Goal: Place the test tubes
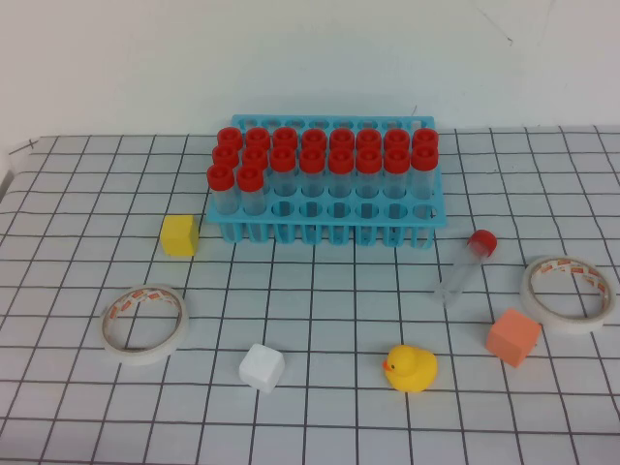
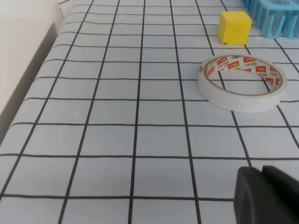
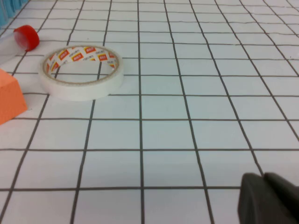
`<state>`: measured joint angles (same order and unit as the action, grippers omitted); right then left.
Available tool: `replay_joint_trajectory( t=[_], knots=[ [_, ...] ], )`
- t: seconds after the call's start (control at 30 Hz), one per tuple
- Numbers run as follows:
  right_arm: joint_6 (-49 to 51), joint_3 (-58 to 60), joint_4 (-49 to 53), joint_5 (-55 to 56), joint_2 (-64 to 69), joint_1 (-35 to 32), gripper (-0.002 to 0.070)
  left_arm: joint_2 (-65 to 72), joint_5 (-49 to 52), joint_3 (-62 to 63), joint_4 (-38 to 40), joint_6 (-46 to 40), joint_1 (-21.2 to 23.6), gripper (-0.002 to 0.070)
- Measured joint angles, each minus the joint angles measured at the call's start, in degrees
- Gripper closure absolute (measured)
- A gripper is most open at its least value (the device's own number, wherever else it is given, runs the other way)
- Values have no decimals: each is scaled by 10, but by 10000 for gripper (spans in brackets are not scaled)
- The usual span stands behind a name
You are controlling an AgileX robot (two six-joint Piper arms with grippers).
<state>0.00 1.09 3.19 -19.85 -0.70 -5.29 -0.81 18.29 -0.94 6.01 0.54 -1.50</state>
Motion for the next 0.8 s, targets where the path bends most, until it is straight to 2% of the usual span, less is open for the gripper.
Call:
replay_joint_trajectory(
  t=[0.8],
  knots=[
    [0, 0, 0, 0, 0, 0, 678, 0, 0, 0, -13, -13, 0, 676]
  ],
)
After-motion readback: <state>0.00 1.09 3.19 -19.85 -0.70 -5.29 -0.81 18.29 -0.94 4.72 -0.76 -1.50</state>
